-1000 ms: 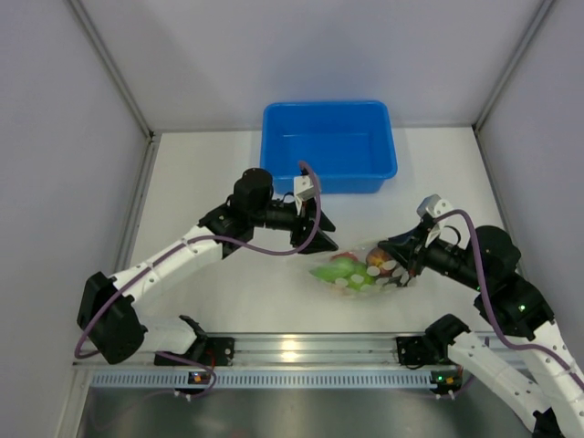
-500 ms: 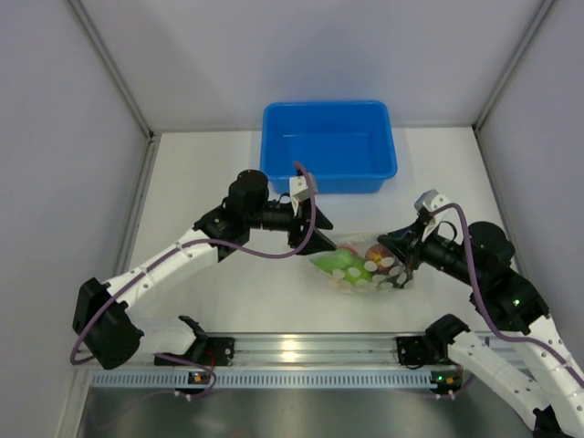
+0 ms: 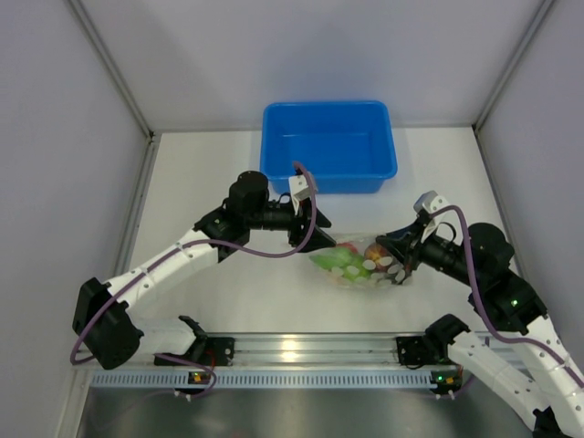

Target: Open the zip-top bag and remove the fake food

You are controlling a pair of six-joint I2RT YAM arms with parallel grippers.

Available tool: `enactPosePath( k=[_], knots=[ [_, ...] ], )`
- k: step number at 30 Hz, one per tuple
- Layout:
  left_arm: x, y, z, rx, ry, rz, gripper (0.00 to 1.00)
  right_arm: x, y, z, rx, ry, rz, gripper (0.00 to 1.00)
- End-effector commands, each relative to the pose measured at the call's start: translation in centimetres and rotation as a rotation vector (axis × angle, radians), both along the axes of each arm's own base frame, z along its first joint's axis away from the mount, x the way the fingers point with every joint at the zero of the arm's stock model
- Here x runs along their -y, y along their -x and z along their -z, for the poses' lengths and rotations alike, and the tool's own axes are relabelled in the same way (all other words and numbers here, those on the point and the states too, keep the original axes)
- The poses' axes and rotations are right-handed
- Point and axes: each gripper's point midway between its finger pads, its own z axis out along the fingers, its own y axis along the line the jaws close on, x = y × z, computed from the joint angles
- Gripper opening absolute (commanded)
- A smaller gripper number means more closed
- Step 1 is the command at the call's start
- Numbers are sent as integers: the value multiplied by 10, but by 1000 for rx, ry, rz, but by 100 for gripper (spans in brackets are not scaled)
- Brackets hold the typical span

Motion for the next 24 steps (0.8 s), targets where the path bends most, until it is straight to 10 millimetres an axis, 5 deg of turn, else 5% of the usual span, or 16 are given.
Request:
enactPosePath(
  k=[1, 15, 24],
  knots=[
    [1, 5, -26, 81, 78, 28, 64, -4, 0, -25, 95, -44, -22, 0],
    [-1, -8, -36, 82, 101, -39, 61, -6, 2, -23, 96, -44, -38, 0],
    [-1, -9, -22, 61, 78, -31, 58, -6, 3, -26, 103, -50, -41, 0]
  ],
)
